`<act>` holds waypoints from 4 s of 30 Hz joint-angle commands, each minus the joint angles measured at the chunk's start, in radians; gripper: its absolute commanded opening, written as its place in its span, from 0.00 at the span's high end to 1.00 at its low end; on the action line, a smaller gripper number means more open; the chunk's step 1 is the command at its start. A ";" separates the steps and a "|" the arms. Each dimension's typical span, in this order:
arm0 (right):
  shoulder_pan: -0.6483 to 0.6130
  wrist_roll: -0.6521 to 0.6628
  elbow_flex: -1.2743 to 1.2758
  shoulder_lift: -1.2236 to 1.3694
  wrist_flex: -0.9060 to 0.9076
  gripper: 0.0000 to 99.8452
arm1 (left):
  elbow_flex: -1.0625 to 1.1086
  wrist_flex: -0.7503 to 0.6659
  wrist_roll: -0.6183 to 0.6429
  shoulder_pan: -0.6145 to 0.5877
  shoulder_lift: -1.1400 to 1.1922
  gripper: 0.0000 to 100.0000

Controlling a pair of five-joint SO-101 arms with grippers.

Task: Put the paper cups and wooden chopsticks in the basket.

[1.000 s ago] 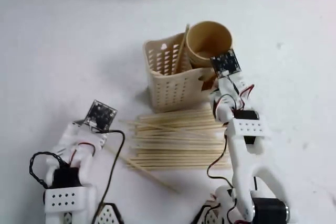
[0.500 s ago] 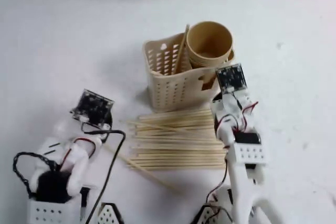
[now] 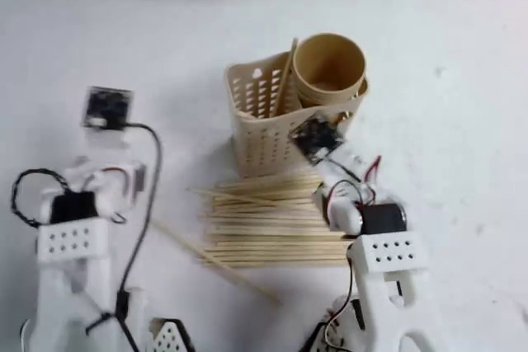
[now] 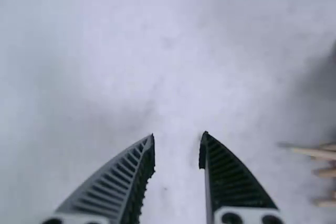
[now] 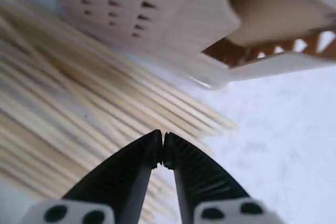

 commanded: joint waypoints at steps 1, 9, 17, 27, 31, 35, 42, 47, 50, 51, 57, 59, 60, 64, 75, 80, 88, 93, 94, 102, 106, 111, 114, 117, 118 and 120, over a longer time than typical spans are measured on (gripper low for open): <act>-0.153 0.021 -0.097 -0.024 0.173 0.98 | 0.038 -0.209 -0.069 -0.176 0.122 0.84; -0.618 -0.160 -0.103 -0.021 0.222 0.97 | 0.066 -0.623 -0.176 -0.496 0.446 0.84; -0.777 -0.273 -0.109 0.159 0.002 0.87 | -0.442 -0.379 -0.173 -0.631 0.737 0.84; -0.895 -0.465 -0.496 0.684 -0.124 0.87 | -0.710 -0.304 -0.173 -0.630 0.924 0.84; -0.931 -0.493 -0.591 0.874 -0.202 0.87 | -0.727 -0.342 -0.173 -0.636 0.949 0.84; -0.917 -0.494 -0.652 1.009 -0.213 0.87 | -0.724 -0.381 -0.173 -0.636 0.957 0.84; -0.900 -0.488 -0.669 1.081 -0.209 0.87 | -0.735 -0.381 -0.173 -0.636 0.957 0.84; -0.863 -0.486 -0.669 1.090 -0.216 0.99 | -0.735 -0.381 -0.173 -0.636 0.957 0.84; -0.843 -0.486 -0.669 1.082 -0.208 0.98 | -0.733 -0.381 -0.173 -0.636 0.957 0.84; -0.834 -0.486 -0.669 1.081 -0.208 0.99 | -0.733 -0.381 -0.173 -0.636 0.957 0.84; -0.782 -0.488 -0.677 1.059 -0.162 0.98 | -0.733 -0.379 -0.175 -0.636 0.955 0.84; -0.768 -0.488 -0.690 0.998 -0.094 0.98 | -0.733 -0.376 -0.176 -0.636 0.952 0.84; -0.762 -0.488 -0.690 0.951 -0.064 0.98 | -0.736 -0.364 -0.178 -0.636 0.951 0.84; -0.753 -0.488 -0.683 0.704 0.042 0.98 | -0.779 -0.259 -0.178 -0.633 0.949 0.84; -0.576 -0.485 -0.692 0.096 0.140 0.98 | -0.987 0.242 -0.184 -0.521 0.871 0.85; -0.426 -0.430 -0.730 0.056 0.111 0.98 | -0.835 0.334 -0.210 -0.389 0.591 0.85; -0.286 -0.423 -0.741 0.054 -0.240 0.98 | -0.249 0.190 -0.210 -0.162 0.102 0.84; -0.285 -0.430 -0.855 0.059 -0.318 0.98 | 0.029 0.078 -0.212 -0.116 -0.030 0.85; -0.286 -0.430 -0.884 0.059 -0.332 0.98 | 0.078 0.051 -0.212 -0.108 -0.042 0.85; -0.289 -0.446 -1.091 0.208 -0.440 0.98 | 0.344 -0.153 -0.216 -0.048 -0.099 0.85; -0.288 -0.531 -1.138 0.334 -0.476 0.98 | 0.373 -0.160 -0.216 -0.042 -0.142 0.85; -0.288 -0.537 -1.140 0.446 -0.487 0.98 | 0.405 -0.160 -0.216 -0.042 -0.203 0.85; -0.283 -0.537 -1.120 0.472 -0.487 0.98 | 0.423 -0.160 -0.216 -0.042 -0.237 0.85; -0.285 -0.539 -1.066 0.473 -0.486 0.98 | 0.439 -0.160 -0.216 -0.042 -0.266 0.85; -0.283 -0.540 -1.042 0.473 -0.483 0.98 | 0.442 -0.160 -0.216 -0.042 -0.275 0.85; -0.278 -0.542 -0.987 0.473 -0.469 0.98 | 0.451 -0.160 -0.216 -0.042 -0.292 0.85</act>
